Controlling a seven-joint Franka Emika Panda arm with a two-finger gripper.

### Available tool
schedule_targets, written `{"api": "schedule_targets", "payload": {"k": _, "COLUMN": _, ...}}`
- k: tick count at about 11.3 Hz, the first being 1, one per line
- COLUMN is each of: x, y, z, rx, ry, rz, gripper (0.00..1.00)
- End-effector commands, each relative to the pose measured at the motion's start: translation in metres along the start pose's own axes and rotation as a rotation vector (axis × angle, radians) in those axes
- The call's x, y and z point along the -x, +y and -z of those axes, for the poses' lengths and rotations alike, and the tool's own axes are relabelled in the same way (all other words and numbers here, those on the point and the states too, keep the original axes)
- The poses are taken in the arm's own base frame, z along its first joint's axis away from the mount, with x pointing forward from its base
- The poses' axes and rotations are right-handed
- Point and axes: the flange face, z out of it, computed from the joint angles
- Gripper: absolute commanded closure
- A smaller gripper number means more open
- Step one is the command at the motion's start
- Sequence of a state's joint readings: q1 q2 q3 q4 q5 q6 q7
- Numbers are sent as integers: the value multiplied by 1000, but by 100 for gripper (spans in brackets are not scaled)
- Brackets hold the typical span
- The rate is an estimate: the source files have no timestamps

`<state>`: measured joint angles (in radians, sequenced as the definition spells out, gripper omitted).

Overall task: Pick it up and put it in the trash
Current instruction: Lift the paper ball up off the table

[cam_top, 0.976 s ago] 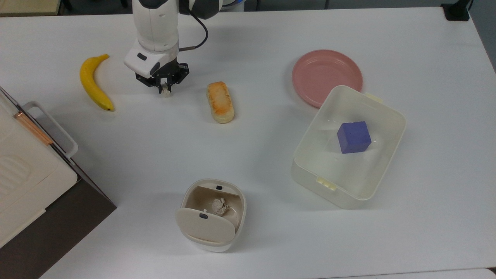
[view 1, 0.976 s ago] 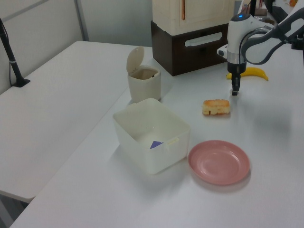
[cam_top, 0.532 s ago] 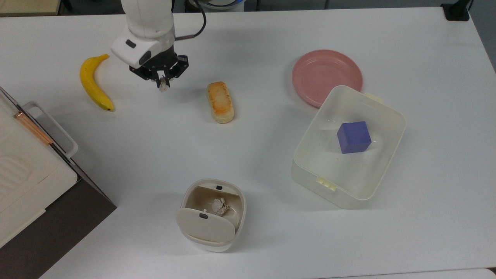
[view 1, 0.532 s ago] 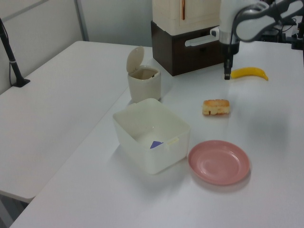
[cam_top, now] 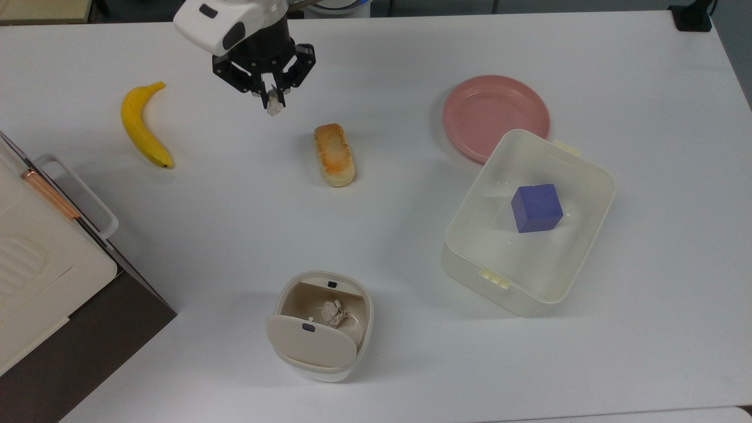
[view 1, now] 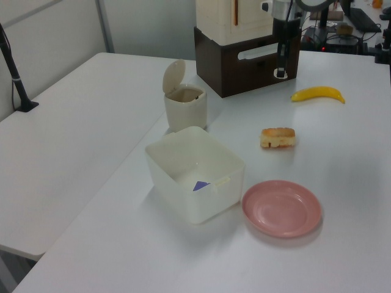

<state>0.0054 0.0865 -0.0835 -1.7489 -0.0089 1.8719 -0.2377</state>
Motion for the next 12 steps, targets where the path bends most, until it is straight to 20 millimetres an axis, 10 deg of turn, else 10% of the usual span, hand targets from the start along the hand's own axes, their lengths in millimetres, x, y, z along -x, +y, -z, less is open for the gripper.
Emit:
{"api": "schedule_targets", "payload": {"k": 1, "x": -3, "y": -4, "z": 31, "rx": -27, "ry": -1, "rz": -23, "gripper": 100}}
{"api": "schedule_targets", "payload": {"k": 6, "x": 0, "y": -14, "z": 76, "rx": -69, "ry": -9, "rz": -15, "gripper": 100}}
{"api": "schedule_targets", "payload": {"k": 12, "x": -53, "y": -23, "z": 52, "rx": -52, "ry": -3, "rz": 7, "gripper": 100}}
